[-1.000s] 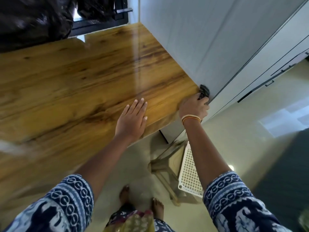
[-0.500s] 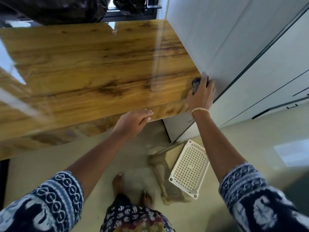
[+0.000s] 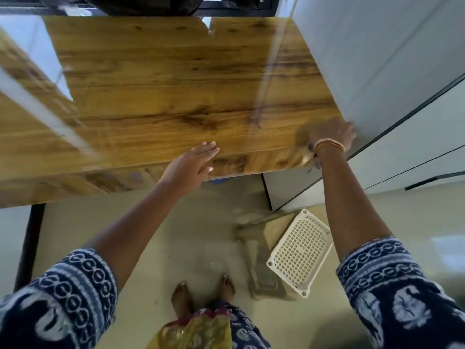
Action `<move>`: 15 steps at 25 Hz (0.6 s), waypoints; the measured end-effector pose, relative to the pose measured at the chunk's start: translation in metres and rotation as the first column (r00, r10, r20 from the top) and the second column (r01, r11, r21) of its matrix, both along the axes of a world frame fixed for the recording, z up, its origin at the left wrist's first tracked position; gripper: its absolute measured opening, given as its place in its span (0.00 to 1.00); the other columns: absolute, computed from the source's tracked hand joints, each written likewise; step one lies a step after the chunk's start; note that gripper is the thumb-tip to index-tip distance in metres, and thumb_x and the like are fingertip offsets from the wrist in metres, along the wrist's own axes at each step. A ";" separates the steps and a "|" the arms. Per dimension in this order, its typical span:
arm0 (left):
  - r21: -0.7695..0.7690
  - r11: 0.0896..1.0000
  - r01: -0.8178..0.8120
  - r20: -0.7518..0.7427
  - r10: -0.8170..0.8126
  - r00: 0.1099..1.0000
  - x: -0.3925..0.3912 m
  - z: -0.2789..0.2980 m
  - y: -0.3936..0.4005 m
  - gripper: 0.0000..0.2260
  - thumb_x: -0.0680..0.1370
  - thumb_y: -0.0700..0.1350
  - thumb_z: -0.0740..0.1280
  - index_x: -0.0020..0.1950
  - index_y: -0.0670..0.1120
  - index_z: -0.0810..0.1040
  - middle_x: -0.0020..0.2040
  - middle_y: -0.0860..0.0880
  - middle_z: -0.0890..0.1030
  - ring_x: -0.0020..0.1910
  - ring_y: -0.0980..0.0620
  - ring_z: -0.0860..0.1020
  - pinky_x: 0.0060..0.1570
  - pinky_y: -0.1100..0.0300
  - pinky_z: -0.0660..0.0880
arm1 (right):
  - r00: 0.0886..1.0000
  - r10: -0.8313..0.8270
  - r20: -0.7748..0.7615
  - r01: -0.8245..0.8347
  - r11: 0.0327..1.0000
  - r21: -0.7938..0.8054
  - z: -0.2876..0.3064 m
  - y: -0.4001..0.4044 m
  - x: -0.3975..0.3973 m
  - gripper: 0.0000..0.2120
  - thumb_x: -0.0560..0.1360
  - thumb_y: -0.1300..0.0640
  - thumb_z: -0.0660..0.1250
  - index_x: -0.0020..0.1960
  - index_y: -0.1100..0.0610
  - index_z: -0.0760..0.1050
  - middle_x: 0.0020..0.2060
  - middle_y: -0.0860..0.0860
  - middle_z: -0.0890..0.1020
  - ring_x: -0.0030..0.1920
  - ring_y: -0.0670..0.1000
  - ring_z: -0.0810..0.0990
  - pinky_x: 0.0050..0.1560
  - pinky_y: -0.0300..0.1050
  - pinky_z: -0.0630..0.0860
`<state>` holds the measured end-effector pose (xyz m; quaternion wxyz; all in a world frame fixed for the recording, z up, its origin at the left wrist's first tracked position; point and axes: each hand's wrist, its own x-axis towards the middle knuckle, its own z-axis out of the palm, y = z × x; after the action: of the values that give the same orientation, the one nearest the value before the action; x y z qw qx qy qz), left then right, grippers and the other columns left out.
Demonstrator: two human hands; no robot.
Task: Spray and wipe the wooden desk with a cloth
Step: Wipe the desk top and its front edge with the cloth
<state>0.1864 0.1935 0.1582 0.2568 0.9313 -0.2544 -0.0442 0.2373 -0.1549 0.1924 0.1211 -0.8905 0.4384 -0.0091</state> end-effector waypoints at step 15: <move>-0.377 0.878 -0.295 0.016 0.324 0.946 0.007 0.019 0.028 0.09 0.79 0.38 0.67 0.57 0.41 0.83 0.48 0.44 0.86 0.39 0.49 0.85 0.43 0.61 0.80 | 0.718 0.614 0.329 -0.648 0.762 -0.010 -0.004 0.103 -0.001 0.26 0.76 0.56 0.63 0.74 0.54 0.67 0.69 0.56 0.72 0.68 0.59 0.69 0.68 0.54 0.68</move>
<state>0.1935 0.2213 0.1775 0.4210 0.8958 -0.1159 0.0829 0.2362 -0.0523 0.1884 0.2318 -0.9655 0.0834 -0.0846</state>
